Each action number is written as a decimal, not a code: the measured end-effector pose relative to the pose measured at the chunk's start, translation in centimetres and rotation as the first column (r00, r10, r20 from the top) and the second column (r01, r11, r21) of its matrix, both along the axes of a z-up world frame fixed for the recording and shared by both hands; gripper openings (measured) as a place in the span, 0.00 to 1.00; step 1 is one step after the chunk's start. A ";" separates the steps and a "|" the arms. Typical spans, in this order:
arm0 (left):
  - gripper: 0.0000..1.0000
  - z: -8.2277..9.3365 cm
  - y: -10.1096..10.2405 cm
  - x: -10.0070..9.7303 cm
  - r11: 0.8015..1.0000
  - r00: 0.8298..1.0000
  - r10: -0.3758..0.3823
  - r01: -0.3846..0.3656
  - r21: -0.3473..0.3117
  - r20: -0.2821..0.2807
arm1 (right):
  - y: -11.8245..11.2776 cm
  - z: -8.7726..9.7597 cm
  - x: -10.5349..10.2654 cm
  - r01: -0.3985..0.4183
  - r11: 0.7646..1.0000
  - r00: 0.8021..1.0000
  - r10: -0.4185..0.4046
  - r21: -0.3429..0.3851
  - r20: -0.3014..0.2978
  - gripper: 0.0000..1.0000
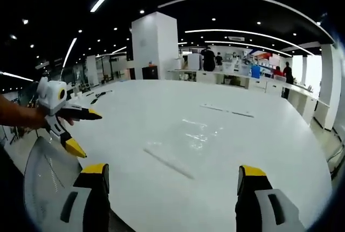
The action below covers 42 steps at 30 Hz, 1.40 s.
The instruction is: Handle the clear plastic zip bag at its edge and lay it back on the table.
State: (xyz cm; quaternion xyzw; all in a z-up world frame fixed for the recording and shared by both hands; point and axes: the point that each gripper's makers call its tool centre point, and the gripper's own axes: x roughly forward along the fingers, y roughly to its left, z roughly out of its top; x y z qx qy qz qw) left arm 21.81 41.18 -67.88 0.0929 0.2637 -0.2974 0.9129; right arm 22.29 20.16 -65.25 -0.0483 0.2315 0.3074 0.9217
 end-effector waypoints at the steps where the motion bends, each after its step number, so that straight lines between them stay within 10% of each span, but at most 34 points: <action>1: 0.99 0.0 0.0 0.0 1.000 1.000 0.001 -0.001 0.000 0.000 | 0.0 0.0 0.0 -0.001 1.000 1.000 0.001 0.003 -0.001 1.00; 42: 0.99 1.1 -0.4 -0.1 1.000 1.000 -0.016 0.016 -0.010 0.017 | -0.3 0.4 -0.4 0.006 1.000 1.000 -0.006 0.014 -0.005 1.00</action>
